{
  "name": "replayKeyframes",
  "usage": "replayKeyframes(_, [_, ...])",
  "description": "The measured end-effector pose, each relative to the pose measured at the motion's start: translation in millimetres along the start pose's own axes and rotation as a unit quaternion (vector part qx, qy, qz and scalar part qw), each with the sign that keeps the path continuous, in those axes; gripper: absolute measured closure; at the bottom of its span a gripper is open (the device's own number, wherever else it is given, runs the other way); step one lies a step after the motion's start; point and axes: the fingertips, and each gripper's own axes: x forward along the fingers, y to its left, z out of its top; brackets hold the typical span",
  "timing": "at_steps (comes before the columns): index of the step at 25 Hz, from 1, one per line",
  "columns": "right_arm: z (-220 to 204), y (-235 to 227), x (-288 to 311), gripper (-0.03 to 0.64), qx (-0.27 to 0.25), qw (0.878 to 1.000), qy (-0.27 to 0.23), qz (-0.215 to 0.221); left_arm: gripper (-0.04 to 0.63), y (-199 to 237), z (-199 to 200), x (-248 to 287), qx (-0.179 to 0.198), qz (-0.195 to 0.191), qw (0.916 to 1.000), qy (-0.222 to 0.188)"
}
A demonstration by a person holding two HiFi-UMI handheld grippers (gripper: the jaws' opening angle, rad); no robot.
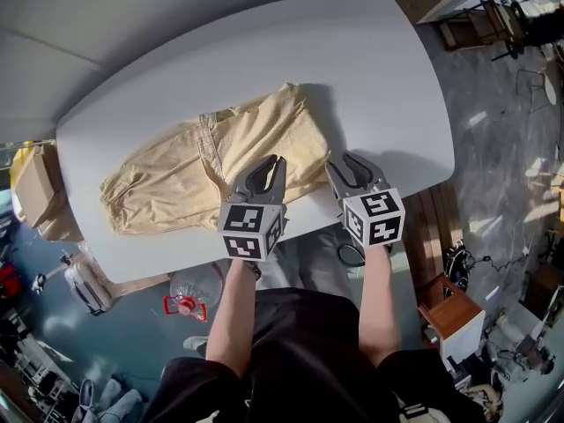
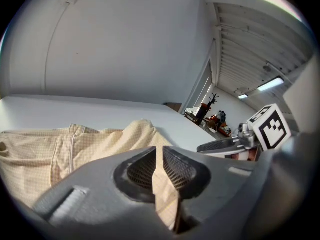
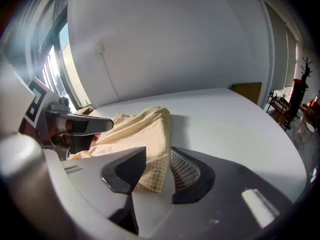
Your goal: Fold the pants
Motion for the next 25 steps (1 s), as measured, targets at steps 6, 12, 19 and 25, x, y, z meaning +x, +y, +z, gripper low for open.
replayKeyframes(6, [-34,-2,17,0.438,0.028,0.999,0.036,0.026,0.551,-1,-37,12,-0.015,0.01,0.9992,0.037])
replayKeyframes(12, [-49,2,27,0.423,0.036,0.997,0.06,0.04,0.551,1,-42,14,-0.021,0.016,0.9988,0.04])
replayKeyframes(19, [-50,5,31,0.531,0.038,0.996,0.072,0.047,0.551,5,-47,16,-0.033,0.022,0.9984,0.039])
replayKeyframes(25, [-44,6,24,0.578,0.034,0.996,0.07,0.049,0.551,1,-40,16,-0.032,0.023,0.9987,0.033])
